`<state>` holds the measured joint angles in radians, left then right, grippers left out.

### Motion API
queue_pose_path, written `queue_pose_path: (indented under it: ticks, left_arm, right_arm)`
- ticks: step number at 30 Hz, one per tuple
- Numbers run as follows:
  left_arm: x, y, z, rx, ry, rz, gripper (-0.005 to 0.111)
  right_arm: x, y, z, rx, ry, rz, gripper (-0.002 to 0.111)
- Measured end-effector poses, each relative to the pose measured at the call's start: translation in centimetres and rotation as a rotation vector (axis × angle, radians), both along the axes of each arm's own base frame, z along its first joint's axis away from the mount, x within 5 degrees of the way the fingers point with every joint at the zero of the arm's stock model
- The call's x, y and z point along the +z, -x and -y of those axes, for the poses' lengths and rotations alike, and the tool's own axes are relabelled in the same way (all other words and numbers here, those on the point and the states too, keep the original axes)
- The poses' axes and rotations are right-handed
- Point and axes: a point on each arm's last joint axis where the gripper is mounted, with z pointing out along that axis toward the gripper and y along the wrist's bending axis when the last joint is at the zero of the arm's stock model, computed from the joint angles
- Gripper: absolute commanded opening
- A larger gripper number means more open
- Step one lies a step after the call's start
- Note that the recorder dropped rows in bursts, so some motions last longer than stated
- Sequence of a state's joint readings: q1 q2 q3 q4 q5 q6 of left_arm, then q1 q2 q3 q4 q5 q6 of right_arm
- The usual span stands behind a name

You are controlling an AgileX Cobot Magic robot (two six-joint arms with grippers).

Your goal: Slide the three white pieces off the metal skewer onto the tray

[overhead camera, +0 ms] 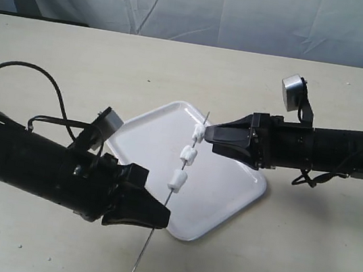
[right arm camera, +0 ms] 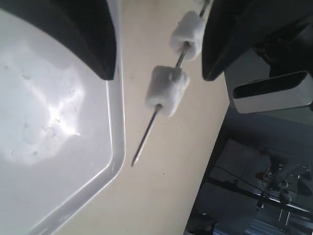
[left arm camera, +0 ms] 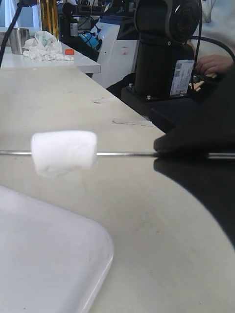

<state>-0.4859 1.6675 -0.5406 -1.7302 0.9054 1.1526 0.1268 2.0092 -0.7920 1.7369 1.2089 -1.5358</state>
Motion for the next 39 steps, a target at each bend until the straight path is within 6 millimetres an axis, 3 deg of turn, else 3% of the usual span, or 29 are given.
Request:
queue_pose_path:
  ticks: [5, 12, 39]
  left_arm:
    - [0.0, 0.0, 0.0, -0.001, 0.002, 0.000, 0.000]
    - [0.1, 0.0, 0.0, -0.004, 0.007, -0.002, 0.000]
    - [0.1, 0.0, 0.0, -0.004, 0.007, -0.002, 0.000]
  right_arm:
    - [0.6, -0.7, -0.9, 0.010, -0.015, -0.008, 0.052]
    - [1.1, -0.8, -2.2, 0.041, -0.024, -0.005, 0.031]
    - [1.1, -0.6, -2.4, 0.049, -0.025, -0.009, 0.031]
